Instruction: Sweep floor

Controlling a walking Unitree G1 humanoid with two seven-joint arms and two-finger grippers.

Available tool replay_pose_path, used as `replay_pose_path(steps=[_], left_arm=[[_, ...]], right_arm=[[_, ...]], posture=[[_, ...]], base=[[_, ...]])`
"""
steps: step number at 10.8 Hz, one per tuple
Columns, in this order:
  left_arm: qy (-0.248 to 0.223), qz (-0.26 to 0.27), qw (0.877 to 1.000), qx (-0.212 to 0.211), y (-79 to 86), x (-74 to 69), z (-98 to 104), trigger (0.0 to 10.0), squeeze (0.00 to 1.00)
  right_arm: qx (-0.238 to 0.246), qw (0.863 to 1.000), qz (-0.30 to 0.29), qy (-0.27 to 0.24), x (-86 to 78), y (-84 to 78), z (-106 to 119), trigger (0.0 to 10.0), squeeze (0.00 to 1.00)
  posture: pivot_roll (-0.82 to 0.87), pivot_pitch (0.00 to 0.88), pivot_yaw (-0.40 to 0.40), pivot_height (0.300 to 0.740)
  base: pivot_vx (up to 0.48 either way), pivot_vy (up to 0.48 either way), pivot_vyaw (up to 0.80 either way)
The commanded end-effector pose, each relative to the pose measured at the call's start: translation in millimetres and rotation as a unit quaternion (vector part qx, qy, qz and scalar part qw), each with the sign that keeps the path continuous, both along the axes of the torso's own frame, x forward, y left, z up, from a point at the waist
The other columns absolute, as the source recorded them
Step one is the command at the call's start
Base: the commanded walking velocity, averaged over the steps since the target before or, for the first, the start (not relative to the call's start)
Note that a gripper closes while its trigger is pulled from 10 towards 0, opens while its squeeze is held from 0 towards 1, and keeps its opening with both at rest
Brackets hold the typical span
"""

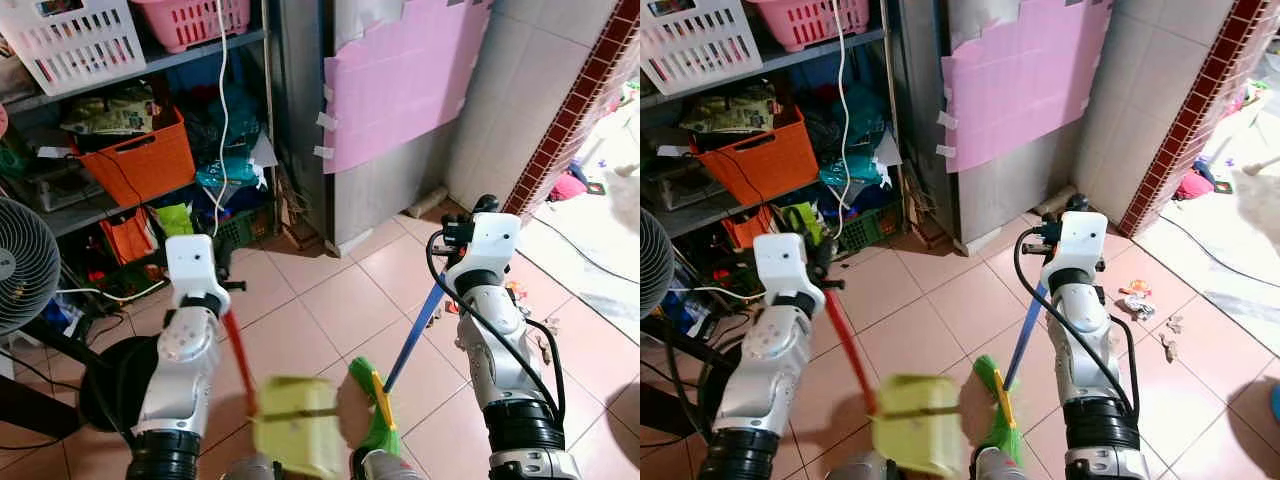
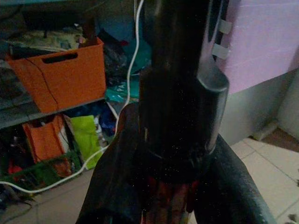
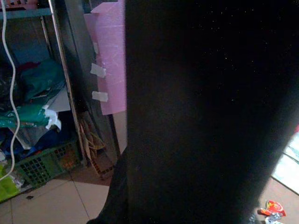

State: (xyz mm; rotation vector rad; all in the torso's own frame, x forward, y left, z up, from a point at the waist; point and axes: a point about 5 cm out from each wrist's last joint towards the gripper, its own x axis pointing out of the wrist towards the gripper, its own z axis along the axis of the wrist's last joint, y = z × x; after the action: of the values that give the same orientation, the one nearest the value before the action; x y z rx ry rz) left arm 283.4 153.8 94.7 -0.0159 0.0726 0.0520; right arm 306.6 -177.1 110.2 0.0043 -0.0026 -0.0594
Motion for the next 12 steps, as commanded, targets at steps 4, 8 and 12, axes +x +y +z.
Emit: replay_pose_path(steps=[4, 8, 12], left_arm=[[-0.03, 0.009, 0.999, -0.011, 2.1, 5.8, 15, 10.0, 0.0], [-0.05, -0.018, 0.999, 0.003, -5.0, 8.6, 22, 10.0, 0.0], [-0.042, -0.026, 0.998, -0.034, -6.8, 11.1, 21, 10.0, 0.0]], right_arm=[[0.008, 0.999, -0.009, 0.04, -8.4, -3.2, -16, 10.0, 0.0], [0.001, 1.0, -0.004, 0.028, 0.4, -3.6, -9, 10.0, 0.0], [-0.003, 1.0, -0.001, 0.023, 2.7, -1.6, -8, 10.0, 0.0]], posture=[[-0.01, 0.0, 0.074, 0.74], [-0.01, 0.0, 0.071, 0.74], [-0.02, 0.0, 0.077, 0.74]], base=[[0.0, 0.0, -0.54], [0.0, 0.0, -0.8], [0.0, 0.0, -0.8]])
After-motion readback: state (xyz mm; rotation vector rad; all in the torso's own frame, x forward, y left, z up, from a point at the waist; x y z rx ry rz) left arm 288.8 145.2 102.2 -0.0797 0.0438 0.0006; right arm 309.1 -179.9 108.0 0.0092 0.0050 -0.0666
